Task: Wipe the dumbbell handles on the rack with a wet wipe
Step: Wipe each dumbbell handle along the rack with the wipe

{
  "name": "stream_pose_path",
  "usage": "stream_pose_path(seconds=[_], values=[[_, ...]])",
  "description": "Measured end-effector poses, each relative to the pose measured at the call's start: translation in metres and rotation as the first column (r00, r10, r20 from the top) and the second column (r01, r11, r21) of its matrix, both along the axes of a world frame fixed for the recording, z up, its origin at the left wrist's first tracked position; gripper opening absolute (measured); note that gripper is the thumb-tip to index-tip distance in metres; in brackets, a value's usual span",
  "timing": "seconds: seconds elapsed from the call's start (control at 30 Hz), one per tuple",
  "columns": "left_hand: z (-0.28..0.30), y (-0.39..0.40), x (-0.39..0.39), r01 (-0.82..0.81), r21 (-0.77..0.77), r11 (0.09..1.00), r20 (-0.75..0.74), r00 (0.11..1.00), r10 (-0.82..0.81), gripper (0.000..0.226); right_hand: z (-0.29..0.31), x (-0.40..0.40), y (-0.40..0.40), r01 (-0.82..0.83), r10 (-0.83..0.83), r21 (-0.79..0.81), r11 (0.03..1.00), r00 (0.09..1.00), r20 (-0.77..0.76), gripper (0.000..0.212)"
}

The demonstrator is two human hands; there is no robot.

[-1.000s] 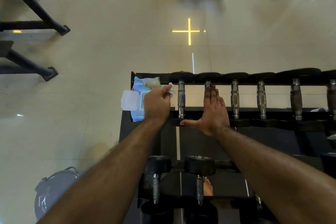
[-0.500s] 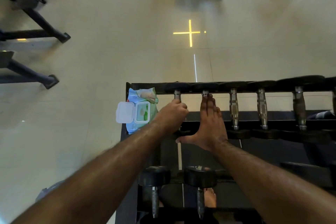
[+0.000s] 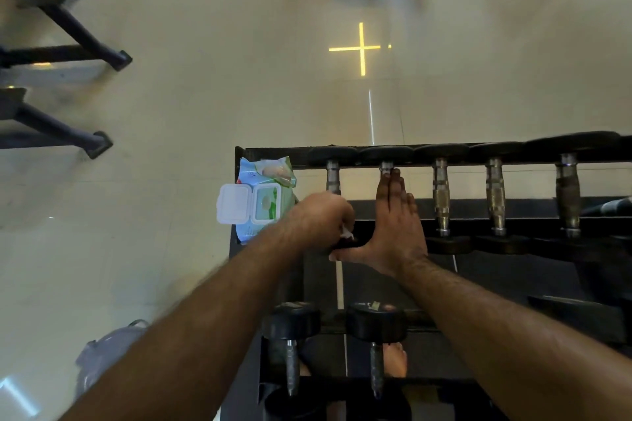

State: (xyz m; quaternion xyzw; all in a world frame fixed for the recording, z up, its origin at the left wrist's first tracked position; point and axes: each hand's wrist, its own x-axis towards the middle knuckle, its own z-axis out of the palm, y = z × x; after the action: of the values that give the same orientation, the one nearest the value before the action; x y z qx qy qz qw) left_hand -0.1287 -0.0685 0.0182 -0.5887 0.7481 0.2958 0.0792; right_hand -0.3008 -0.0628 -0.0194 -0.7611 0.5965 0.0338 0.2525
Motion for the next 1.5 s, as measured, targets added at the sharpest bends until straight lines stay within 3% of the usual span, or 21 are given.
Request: stream_pose_path(seconds=[0.1, 0.2, 0.27, 0.4, 0.53, 0.63, 0.73, 0.83, 0.93, 1.03, 1.1, 1.2, 1.23, 1.27, 1.33, 1.4, 1.5], values=[[0.002, -0.002, 0.002, -0.239, -0.114, 0.964, -0.144, 0.964, 0.222, 0.018, 0.001, 0.0, 0.002, 0.001, -0.001, -0.002, 1.0, 1.0, -0.011, 0.182], [0.0, 0.01, -0.015, -0.048, 0.022, 0.999, -0.095, 0.994, 0.05, 0.023, 0.003, 0.0, 0.002, -0.009, 0.009, 0.011, 1.0, 1.0, -0.019, 0.181], [0.001, 0.015, -0.009, -0.016, 0.085, 0.996, -0.076, 0.997, 0.023, 0.024, 0.005, 0.001, 0.001, -0.01, 0.01, 0.01, 1.0, 1.0, -0.023, 0.182], [0.006, 0.009, 0.035, -0.25, 0.084, 0.965, -0.05, 0.966, 0.255, 0.019, 0.006, 0.002, 0.002, -0.009, 0.01, 0.007, 1.0, 0.999, -0.035, 0.184], [-0.001, 0.019, 0.021, -0.499, 0.023, 0.867, -0.093, 0.862, 0.498, 0.019, 0.004, 0.002, 0.004, -0.003, 0.003, -0.001, 1.0, 1.0, -0.027, 0.185], [-0.008, 0.033, 0.002, -0.465, 0.055, 0.884, -0.061, 0.882, 0.468, 0.016, 0.003, 0.003, 0.003, -0.001, 0.0, -0.014, 1.0, 1.0, -0.029, 0.185], [0.001, 0.019, 0.008, -0.495, 0.01, 0.869, -0.186, 0.853, 0.488, 0.02, 0.003, 0.003, 0.002, 0.002, -0.002, -0.022, 1.0, 1.0, -0.031, 0.183], [0.002, -0.002, 0.011, -0.506, -0.369, 0.779, -0.287, 0.86, 0.422, 0.023, 0.004, 0.002, 0.004, -0.009, 0.009, -0.024, 1.0, 1.0, -0.012, 0.183], [-0.02, -0.009, 0.006, -0.331, -0.546, 0.77, -0.173, 0.943, 0.283, 0.024, 0.004, 0.004, 0.005, 0.01, -0.012, -0.039, 0.999, 0.999, -0.038, 0.183], [-0.031, 0.003, 0.004, -0.378, -0.509, 0.773, -0.184, 0.925, 0.331, 0.024, 0.003, 0.004, 0.003, 0.001, -0.002, -0.044, 0.999, 1.0, -0.016, 0.183], [-0.03, 0.02, 0.0, -0.442, -0.403, 0.801, -0.209, 0.897, 0.39, 0.023, 0.002, 0.004, 0.004, -0.002, 0.002, -0.043, 0.999, 1.0, -0.013, 0.183], [-0.02, 0.034, -0.007, -0.311, -0.178, 0.934, -0.112, 0.949, 0.295, 0.028, -0.001, 0.002, 0.004, -0.007, 0.006, -0.052, 0.999, 1.0, -0.022, 0.181], [-0.016, 0.031, -0.007, -0.286, -0.175, 0.942, -0.121, 0.956, 0.268, 0.027, -0.001, 0.002, 0.004, -0.009, 0.008, -0.046, 0.999, 1.0, -0.02, 0.181], [-0.012, 0.025, -0.006, -0.3, -0.239, 0.924, -0.151, 0.951, 0.27, 0.023, 0.0, 0.002, 0.005, -0.008, 0.008, -0.036, 0.999, 1.0, -0.019, 0.181], [-0.014, 0.006, 0.0, -0.39, -0.453, 0.802, -0.239, 0.92, 0.312, 0.018, 0.002, 0.003, 0.005, -0.005, 0.005, -0.029, 1.0, 1.0, -0.023, 0.183], [-0.022, -0.013, 0.005, -0.39, -0.581, 0.715, -0.231, 0.921, 0.314, 0.019, 0.004, 0.003, 0.005, 0.005, -0.006, -0.029, 1.0, 0.999, -0.033, 0.183], [-0.034, -0.019, 0.006, -0.237, -0.601, 0.763, -0.11, 0.97, 0.215, 0.023, 0.002, 0.003, 0.005, 0.006, -0.007, -0.039, 0.999, 0.999, -0.037, 0.183]])
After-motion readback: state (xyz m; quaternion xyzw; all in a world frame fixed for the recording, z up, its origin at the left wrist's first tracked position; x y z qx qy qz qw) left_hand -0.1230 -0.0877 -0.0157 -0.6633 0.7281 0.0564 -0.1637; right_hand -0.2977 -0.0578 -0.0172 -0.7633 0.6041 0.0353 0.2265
